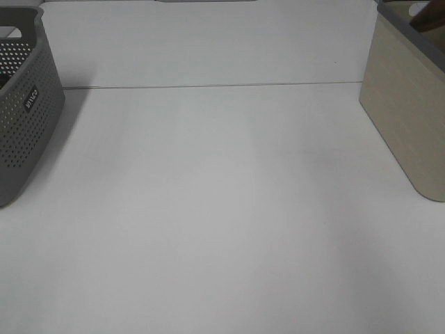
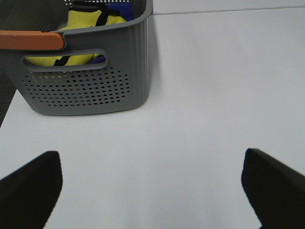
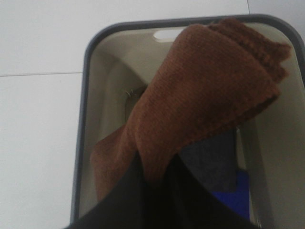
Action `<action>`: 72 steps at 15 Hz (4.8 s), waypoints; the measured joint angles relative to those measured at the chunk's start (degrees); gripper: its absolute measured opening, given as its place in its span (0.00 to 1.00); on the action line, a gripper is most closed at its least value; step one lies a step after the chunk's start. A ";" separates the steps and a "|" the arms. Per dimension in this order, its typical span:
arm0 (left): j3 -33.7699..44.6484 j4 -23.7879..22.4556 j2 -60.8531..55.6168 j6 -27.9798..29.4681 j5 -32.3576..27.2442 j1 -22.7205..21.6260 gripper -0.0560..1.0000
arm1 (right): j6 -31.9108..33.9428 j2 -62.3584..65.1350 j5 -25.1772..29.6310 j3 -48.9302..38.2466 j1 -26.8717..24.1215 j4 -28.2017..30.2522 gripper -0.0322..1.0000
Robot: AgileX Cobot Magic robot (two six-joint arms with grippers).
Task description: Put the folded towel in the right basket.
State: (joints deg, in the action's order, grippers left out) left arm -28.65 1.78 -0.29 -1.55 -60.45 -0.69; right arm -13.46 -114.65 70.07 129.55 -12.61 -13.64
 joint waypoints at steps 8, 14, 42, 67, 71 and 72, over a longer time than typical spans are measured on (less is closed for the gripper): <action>0.00 0.00 0.00 0.00 0.00 0.00 0.97 | 3.32 -7.10 -0.17 -6.88 -5.10 -3.95 0.32; 0.00 0.00 0.00 0.00 0.00 0.00 0.97 | 4.53 -7.05 -0.23 -6.70 -5.67 -9.17 0.60; 0.00 0.00 0.00 0.00 0.00 0.00 0.97 | 8.88 76.03 -2.75 -92.93 10.77 5.33 0.60; 0.00 0.00 0.00 0.00 0.00 0.00 0.97 | 11.00 109.72 -8.71 -100.78 17.19 13.64 0.60; 0.00 0.00 0.00 0.00 0.00 0.00 0.97 | 11.00 109.72 -8.71 -100.78 17.19 13.64 0.60; 0.00 0.00 0.00 0.00 0.00 0.00 0.97 | 11.00 109.72 -8.71 -100.78 17.19 13.64 0.60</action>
State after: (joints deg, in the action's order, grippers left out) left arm -28.65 1.78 -0.29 -1.55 -60.45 -0.69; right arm -2.46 -4.93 61.36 28.76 4.58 0.00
